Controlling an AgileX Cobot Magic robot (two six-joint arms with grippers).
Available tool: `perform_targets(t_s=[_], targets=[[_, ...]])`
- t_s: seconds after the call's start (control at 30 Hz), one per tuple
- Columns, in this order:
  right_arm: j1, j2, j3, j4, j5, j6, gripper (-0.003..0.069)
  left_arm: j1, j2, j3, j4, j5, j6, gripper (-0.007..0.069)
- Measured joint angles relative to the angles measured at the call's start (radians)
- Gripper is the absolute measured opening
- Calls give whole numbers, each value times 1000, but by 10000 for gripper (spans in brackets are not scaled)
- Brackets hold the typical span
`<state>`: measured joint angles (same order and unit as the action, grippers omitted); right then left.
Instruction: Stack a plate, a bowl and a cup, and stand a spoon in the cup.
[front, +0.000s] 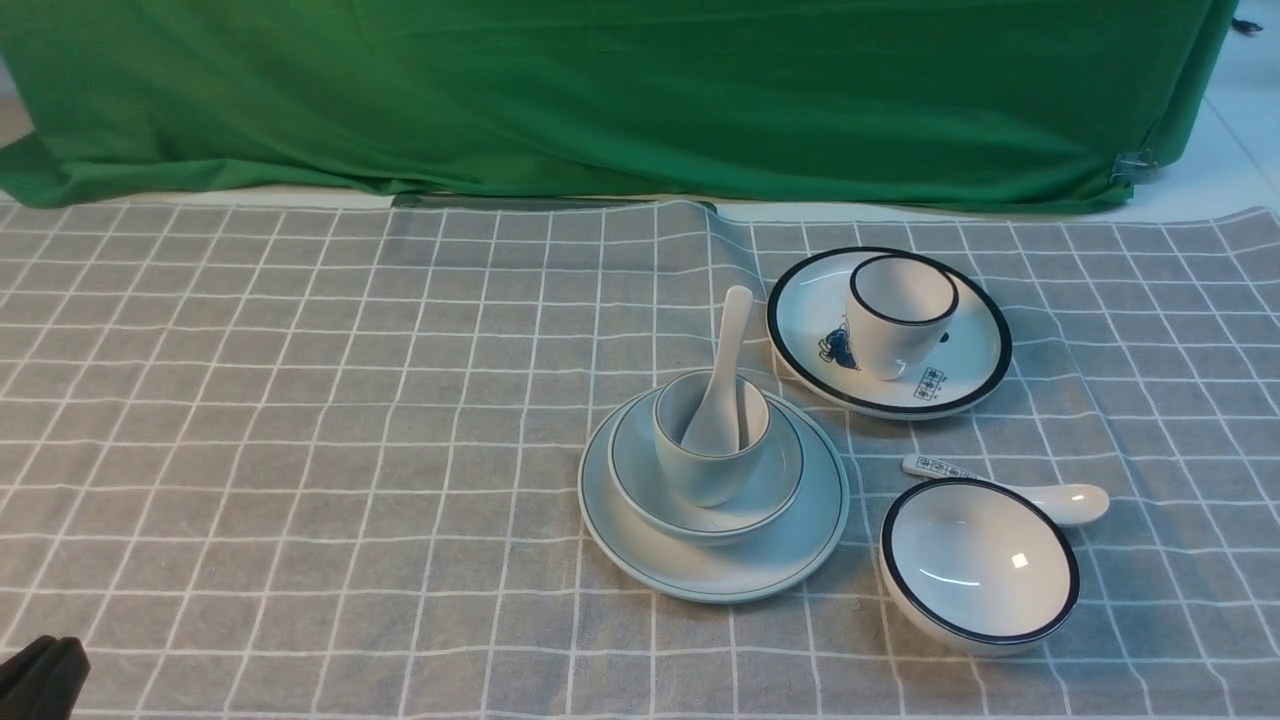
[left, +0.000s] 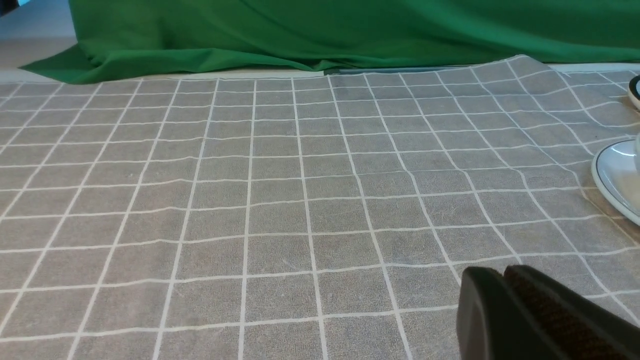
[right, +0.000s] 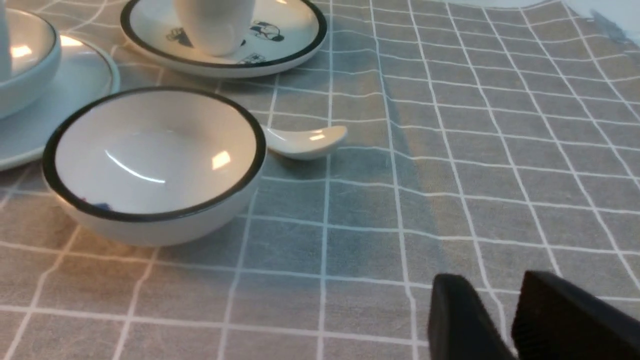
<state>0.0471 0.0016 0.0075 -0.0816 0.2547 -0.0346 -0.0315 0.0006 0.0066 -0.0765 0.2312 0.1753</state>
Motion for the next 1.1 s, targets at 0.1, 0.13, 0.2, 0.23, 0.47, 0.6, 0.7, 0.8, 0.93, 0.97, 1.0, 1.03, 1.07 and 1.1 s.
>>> perform_targets(t_s=[0.1, 0.13, 0.2, 0.23, 0.47, 0.6, 0.7, 0.8, 0.93, 0.97, 1.0, 1.03, 1.07, 1.1], targets=[[0, 0, 0, 0, 0, 3, 231, 0, 0, 0, 0, 0, 0, 17], [0, 0, 0, 0, 0, 4, 233, 0, 0, 0, 0, 0, 0, 17], [0, 0, 0, 0, 0, 4, 235, 0, 0, 0, 0, 0, 0, 17], [0, 0, 0, 0, 0, 4, 235, 0, 0, 0, 0, 0, 0, 17], [0, 0, 0, 0, -1, 5, 237, 0, 0, 0, 15, 0, 0, 17], [0, 0, 0, 0, -1, 6, 238, 0, 0, 0, 16, 0, 0, 17], [0, 0, 0, 0, -1, 20, 238, 0, 0, 0, 16, 0, 0, 17], [0, 0, 0, 0, -1, 23, 238, 0, 0, 0, 16, 0, 0, 17], [0, 0, 0, 0, -1, 23, 238, 0, 0, 0, 16, 0, 0, 17], [0, 0, 0, 0, -1, 23, 238, 0, 0, 0, 16, 0, 0, 17], [0, 0, 0, 0, -1, 23, 238, 0, 0, 0, 16, 0, 0, 17], [0, 0, 0, 0, -1, 23, 238, 0, 0, 0, 16, 0, 0, 17], [0, 0, 0, 0, -1, 23, 238, 0, 0, 0, 16, 0, 0, 17], [0, 0, 0, 0, -1, 23, 238, 0, 0, 0, 16, 0, 0, 17]])
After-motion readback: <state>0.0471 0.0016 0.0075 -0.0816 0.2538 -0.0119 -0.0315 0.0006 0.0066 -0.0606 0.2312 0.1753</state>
